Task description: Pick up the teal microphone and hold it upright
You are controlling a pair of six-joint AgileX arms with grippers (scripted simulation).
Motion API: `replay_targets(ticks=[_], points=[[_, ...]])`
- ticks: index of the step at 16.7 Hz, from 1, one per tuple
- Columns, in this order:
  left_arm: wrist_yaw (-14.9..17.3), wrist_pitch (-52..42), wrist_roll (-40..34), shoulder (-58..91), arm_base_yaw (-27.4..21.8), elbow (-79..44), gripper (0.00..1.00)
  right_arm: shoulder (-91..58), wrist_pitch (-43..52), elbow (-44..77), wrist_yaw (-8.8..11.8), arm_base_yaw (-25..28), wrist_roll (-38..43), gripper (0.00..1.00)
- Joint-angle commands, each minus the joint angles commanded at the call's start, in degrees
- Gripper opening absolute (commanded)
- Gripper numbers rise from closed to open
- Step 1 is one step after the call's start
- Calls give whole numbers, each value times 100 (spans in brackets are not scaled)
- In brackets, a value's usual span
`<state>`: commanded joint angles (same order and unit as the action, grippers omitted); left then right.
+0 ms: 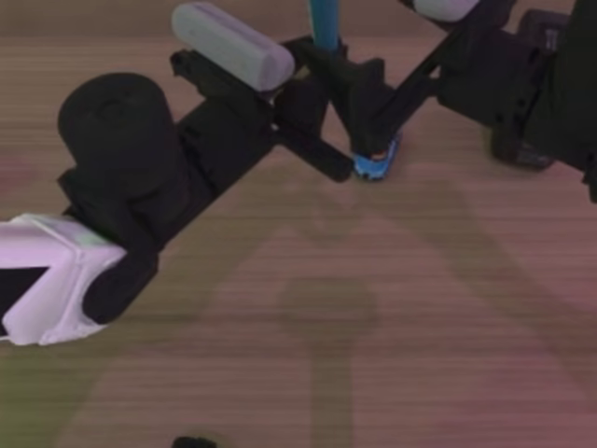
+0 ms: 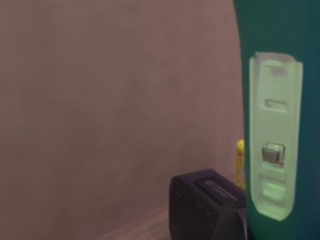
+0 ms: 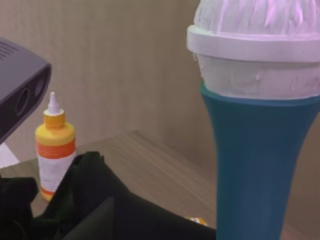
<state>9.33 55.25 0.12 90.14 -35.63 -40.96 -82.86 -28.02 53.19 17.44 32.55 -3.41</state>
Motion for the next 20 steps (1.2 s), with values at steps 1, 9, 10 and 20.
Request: replay_targets(ticks=[1,9,10,20], points=[[0,0,0,0,0,0,0,-286,-52,213,-75,70,2,100],[0,0,0,0,0,0,0,-956,-176,781,-279,268,9,100],[0,0,0,0,0,0,0,-956,-176,781,-279,268,9,92],[0,0,0,0,0,0,0,-956,-176,781,-279,268,9,17]])
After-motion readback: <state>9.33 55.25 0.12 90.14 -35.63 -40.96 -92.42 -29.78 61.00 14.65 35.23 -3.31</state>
